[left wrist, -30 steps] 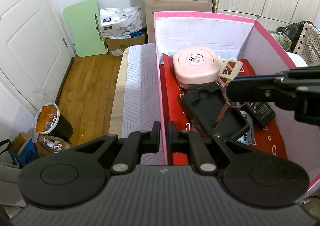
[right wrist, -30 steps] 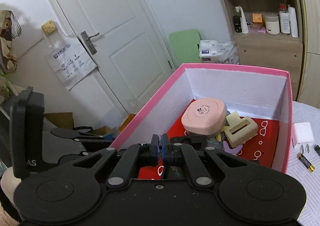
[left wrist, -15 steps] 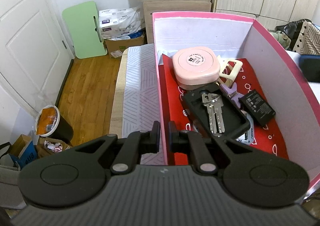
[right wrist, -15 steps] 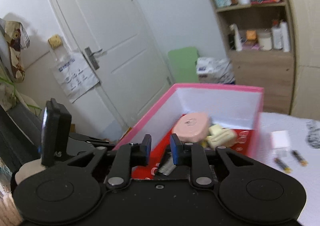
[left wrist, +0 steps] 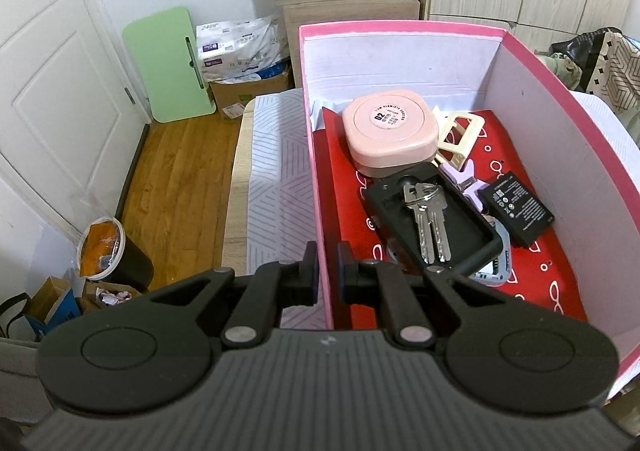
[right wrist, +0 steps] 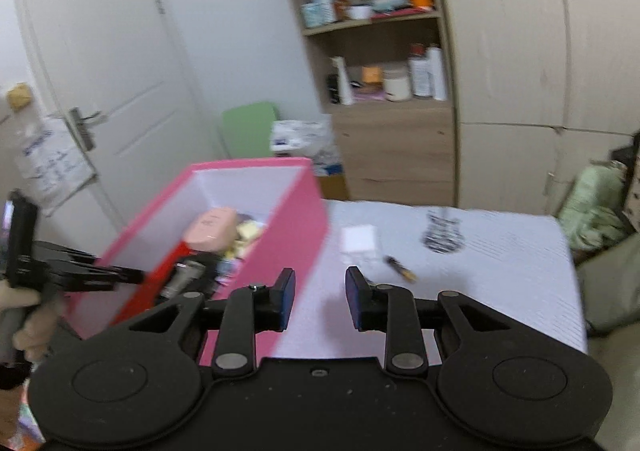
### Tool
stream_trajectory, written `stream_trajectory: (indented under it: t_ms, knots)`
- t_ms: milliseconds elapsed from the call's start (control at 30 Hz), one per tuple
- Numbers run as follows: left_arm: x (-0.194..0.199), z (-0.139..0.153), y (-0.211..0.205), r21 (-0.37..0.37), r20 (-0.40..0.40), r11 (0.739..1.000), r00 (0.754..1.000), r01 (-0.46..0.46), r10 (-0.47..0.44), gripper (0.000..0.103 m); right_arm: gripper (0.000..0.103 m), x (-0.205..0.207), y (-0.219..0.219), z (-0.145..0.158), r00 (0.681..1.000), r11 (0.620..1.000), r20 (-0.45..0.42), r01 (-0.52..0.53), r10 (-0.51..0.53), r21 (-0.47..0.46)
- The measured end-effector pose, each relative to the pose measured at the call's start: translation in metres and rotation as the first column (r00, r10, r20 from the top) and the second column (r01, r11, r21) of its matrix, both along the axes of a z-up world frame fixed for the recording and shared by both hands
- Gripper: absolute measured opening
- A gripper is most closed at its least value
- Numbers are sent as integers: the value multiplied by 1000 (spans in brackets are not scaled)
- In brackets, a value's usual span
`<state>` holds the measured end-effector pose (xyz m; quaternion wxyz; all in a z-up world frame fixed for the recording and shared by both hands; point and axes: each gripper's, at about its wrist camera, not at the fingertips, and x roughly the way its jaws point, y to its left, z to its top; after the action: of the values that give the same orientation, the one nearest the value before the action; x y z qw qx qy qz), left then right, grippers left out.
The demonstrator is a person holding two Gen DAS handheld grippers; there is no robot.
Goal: Organize rigid objects
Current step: 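Carry the keys into the pink box and drop them onto the phone case, then grasp a gold-tipped AA battery with the right gripper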
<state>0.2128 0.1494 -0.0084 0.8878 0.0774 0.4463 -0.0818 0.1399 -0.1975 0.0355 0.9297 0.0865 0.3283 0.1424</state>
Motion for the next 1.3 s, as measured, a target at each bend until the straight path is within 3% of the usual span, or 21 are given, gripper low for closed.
stream_trajectory:
  t_ms: [200, 333, 500, 633, 867, 967, 1133, 1167, 1200, 1300]
  knots:
    - [0, 0, 1, -8, 2, 1000, 1000, 1, -1, 9, 36, 9, -20, -23, 998, 999, -44, 44, -45, -12]
    - [-1, 0, 0, -2, 6, 1000, 1000, 9, -9, 9, 37, 17, -9, -45, 997, 1000, -78, -10, 9, -13]
    - [-1, 0, 1, -8, 11, 1000, 1000, 17, -16, 9, 42, 40, 10, -54, 997, 993, -49, -66, 61, -98]
    - [-2, -1, 2, -7, 14, 1000, 1000, 22, -22, 9, 42, 61, 6, -58, 996, 998, -70, -64, 62, -19]
    - [0, -1, -1, 5, 15, 999, 999, 37, -37, 10, 43, 94, 14, -83, 992, 994, -116, -59, 49, -88]
    - [-1, -1, 1, -2, 17, 999, 999, 38, -38, 10, 44, 101, 9, -91, 993, 998, -111, -48, 43, -47]
    - [-2, -2, 3, -17, 22, 999, 999, 39, -39, 10, 45, 106, 27, -105, 993, 987, -108, -62, 46, -149]
    - [-1, -2, 3, -19, 21, 999, 999, 39, -38, 10, 39, 104, 31, -105, 993, 982, -102, -68, 51, -178]
    - [-1, -2, 3, -19, 21, 999, 999, 39, -39, 10, 20, 102, 36, -105, 994, 974, -100, -63, 42, -217]
    - [-1, -2, 3, -4, 21, 999, 999, 45, -45, 10, 12, 98, 37, -98, 990, 983, -140, -57, 33, -176]
